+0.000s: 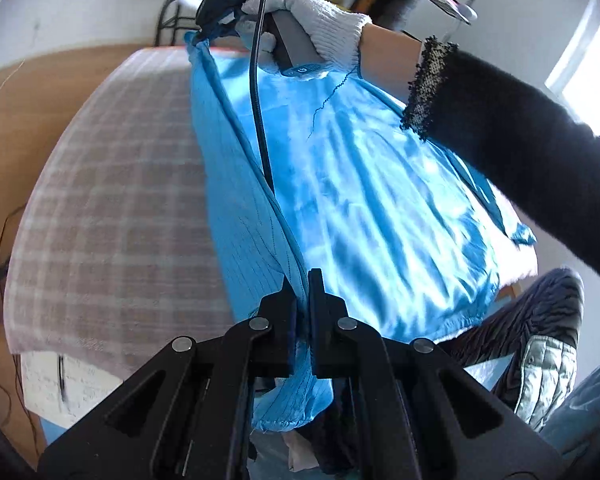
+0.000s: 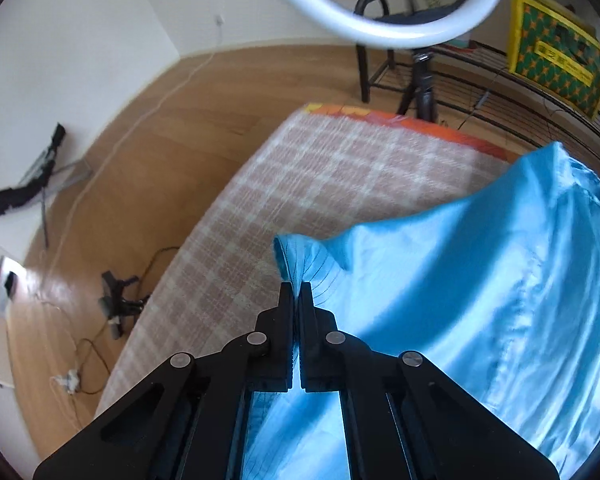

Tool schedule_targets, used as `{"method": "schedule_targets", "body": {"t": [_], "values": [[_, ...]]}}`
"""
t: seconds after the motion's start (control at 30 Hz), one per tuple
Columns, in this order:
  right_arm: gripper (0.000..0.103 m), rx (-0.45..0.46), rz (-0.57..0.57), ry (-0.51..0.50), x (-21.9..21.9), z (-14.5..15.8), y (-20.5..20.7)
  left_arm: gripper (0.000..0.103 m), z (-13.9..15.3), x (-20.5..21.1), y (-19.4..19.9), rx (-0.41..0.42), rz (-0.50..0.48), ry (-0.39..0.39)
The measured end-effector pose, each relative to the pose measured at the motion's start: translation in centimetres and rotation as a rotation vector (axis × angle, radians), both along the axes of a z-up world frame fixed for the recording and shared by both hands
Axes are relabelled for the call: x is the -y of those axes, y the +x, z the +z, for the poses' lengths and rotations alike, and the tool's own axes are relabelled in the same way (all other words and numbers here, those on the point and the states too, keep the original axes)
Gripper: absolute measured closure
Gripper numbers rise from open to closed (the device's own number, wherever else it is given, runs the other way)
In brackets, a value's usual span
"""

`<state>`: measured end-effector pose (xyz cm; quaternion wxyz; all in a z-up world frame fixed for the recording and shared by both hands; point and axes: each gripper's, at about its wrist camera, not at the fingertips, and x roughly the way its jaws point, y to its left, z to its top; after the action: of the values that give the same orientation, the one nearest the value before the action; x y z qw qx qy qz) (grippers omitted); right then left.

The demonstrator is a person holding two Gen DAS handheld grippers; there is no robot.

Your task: Fold large clothes

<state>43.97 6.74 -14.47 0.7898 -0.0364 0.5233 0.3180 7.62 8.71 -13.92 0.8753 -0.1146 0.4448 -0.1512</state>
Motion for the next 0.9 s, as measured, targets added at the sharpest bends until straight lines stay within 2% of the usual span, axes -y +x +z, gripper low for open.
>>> {"method": "schedule_targets", "body": {"t": [0.27,0.47,0.57,0.7,0.8,0.9], "values": [[0.103,0.019,-0.144,0.142,12.4,2.7,0.1,0.101,1.4,6.8,0.1,0.032,-0.129,0.107],[0.103,0.011,-0.268,0.143,19.7,0.7,1.1,0.101,0.6,11.3,0.5,0.013,-0.201,0.15],[0.103,-0.027,-0.31,0.136,21.4,-1.1,1.6,0.101,-0.3,13.0,0.7,-0.024,-0.24,0.149],[0.101,-0.077,-0.298,0.086,21.9,-3.8,1.9,0.101,-0.9,14.1,-0.2,-0.054,-0.243,0.174],[0.095,-0.109,-0.309,0.057,22.4,-4.9,1.5,0.1,-0.9,13.6,-1.7,-0.057,-0.215,0.16],[0.084,-0.086,-0.3,0.045,23.2,-4.1,0.5,0.098,-0.5,12.1,-3.8,-0.071,-0.173,0.126]]}}
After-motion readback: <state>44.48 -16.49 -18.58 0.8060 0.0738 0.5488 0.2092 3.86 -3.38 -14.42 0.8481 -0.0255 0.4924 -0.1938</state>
